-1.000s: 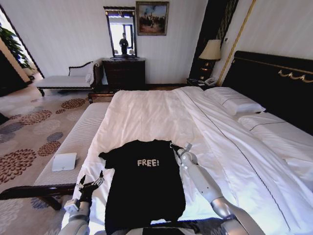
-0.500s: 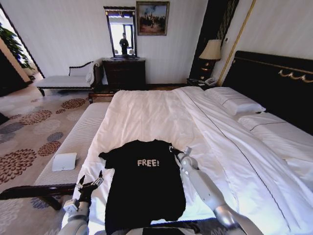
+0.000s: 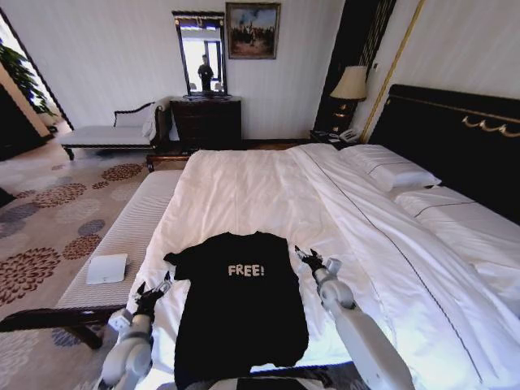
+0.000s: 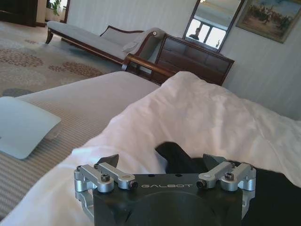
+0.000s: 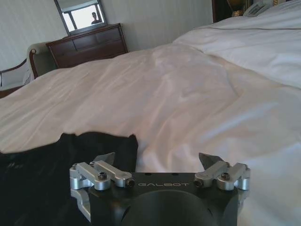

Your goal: Fold the clothes on the bed.

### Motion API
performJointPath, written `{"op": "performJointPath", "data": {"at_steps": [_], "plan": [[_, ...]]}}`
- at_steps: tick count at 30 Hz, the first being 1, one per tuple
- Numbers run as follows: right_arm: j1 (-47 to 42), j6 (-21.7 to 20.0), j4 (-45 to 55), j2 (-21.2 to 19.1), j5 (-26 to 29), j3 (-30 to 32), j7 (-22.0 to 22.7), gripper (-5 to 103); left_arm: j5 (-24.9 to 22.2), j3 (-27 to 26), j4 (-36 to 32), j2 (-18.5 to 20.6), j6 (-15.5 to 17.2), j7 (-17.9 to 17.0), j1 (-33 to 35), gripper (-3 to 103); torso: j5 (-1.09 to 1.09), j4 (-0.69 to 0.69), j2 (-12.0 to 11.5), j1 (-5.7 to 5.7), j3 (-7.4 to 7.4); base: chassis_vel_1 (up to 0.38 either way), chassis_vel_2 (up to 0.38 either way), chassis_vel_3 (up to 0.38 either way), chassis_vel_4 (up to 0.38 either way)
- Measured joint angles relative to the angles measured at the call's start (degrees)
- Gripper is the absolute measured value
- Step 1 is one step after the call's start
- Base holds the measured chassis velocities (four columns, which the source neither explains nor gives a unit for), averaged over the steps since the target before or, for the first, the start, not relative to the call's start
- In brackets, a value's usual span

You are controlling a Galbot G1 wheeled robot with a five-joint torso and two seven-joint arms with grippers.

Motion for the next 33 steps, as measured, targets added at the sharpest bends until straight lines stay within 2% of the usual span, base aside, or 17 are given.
{"op": "performJointPath", "data": {"at_steps": [2,4,6,10,11,13,16,19,20,22,25,28,33], "plan": [[-0.9,0.0,0.4,0.3,-0.6,0.0,0.1,98,-1.0,-0.3,1.1,0.6,0.0,0.6,-0.6,102,-0.01,0.00,0.0,0.00,0.00,0.000,0.000,0.000,0.000],[-2.1,0.0,1.0,0.6,-1.1,0.0,0.3,100,-2.2,-0.9,2.9,1.5,-0.1,1.8,-1.4,96,0.00,0.01,0.0,0.00,0.00,0.000,0.000,0.000,0.000],[-2.6,0.0,1.2,0.7,-1.3,0.0,0.3,100,-2.5,-1.0,3.9,1.9,-0.3,2.4,-1.8,96,-0.01,0.01,0.0,0.00,0.00,0.000,0.000,0.000,0.000],[-3.5,0.0,1.4,0.8,-1.6,0.0,0.5,100,-2.5,1.0,7.2,3.3,-1.0,4.0,-3.9,76,-0.02,0.01,0.0,0.00,0.00,0.000,0.000,0.000,0.000],[-3.5,0.0,1.4,0.8,-1.6,0.0,0.5,100,-2.5,1.0,7.2,3.3,-1.0,4.0,-3.9,76,-0.02,0.01,0.0,0.00,0.00,0.000,0.000,0.000,0.000],[-3.6,0.0,1.6,1.0,-1.6,-0.1,0.7,100,-2.5,2.0,8.2,3.4,-0.9,4.1,-5.4,66,-0.01,0.01,0.0,0.00,0.00,0.000,0.000,0.000,0.000],[-3.9,-0.1,1.8,1.2,-1.6,-0.1,0.8,100,-2.5,3.3,9.4,3.5,-0.6,4.1,-7.2,60,-0.01,0.02,0.0,0.00,0.01,0.000,0.000,0.000,0.000],[-4.4,-0.1,1.9,1.3,-1.7,0.1,0.9,100,-2.6,5.3,11.4,3.8,0.0,3.9,-10.2,43,-0.01,0.00,0.0,0.00,0.00,0.000,0.000,0.000,0.000],[-4.4,-0.1,1.9,1.3,-1.7,0.1,0.9,100,-2.6,5.3,11.4,3.8,0.0,3.9,-10.2,43,-0.01,0.00,0.0,0.00,0.00,0.000,0.000,0.000,0.000],[-4.5,-0.1,1.9,1.2,-1.7,0.3,0.9,100,-3.2,6.3,12.9,3.8,0.5,3.3,-12.2,32,-0.01,0.01,0.0,0.00,0.00,0.000,0.000,0.000,0.000],[-4.5,-0.2,2.1,1.0,-1.5,0.5,0.9,100,-3.9,6.8,13.9,3.8,0.9,3.1,-13.6,28,-0.01,0.01,0.0,0.00,0.01,0.000,0.000,0.000,0.000],[-4.5,-0.5,2.2,0.9,-1.1,0.6,0.9,100,-4.6,7.5,15.5,3.8,1.3,2.9,-15.5,12,-0.01,0.01,0.0,0.00,0.01,0.000,0.000,0.000,0.000],[-3.9,-0.6,2.0,1.0,-0.8,0.1,0.9,100,-5.6,7.5,17.1,3.8,1.5,2.4,-16.4,7,-0.01,0.01,0.0,0.00,0.01,0.000,0.000,0.000,0.000]]}}
